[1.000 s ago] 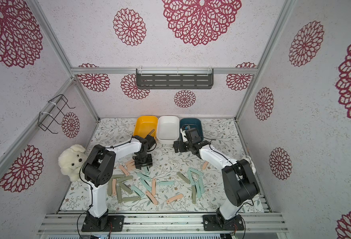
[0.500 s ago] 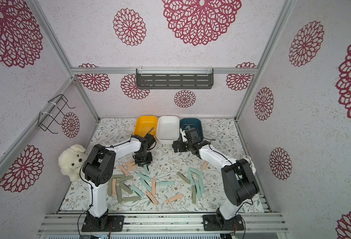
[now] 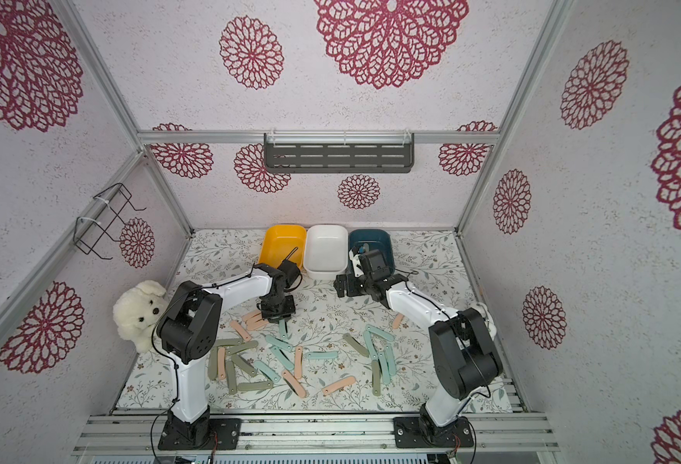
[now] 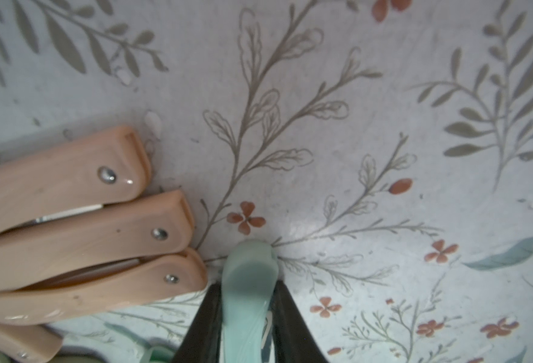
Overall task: Place the fruit knives into the storage box by color
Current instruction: Pick up the fruit knife from the center of the board.
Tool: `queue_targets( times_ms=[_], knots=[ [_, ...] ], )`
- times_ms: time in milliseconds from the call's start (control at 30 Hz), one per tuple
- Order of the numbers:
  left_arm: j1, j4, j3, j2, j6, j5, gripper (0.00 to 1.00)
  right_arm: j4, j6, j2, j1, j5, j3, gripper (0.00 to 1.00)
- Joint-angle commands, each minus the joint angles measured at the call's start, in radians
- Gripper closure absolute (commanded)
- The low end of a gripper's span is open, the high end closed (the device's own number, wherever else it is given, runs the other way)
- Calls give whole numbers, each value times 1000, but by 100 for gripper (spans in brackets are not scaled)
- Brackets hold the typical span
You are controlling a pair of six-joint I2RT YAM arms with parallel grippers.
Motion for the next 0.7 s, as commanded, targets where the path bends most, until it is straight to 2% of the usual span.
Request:
queue_targets(
  times_ms=[0,667],
  knots=[
    [-1,35,-24,-19,9,0,80,16,20,-28,-2,2,-6,1],
    [-3,66,29,-19,9,-13,82,20,33,-38,3,25,-24,1]
  ],
)
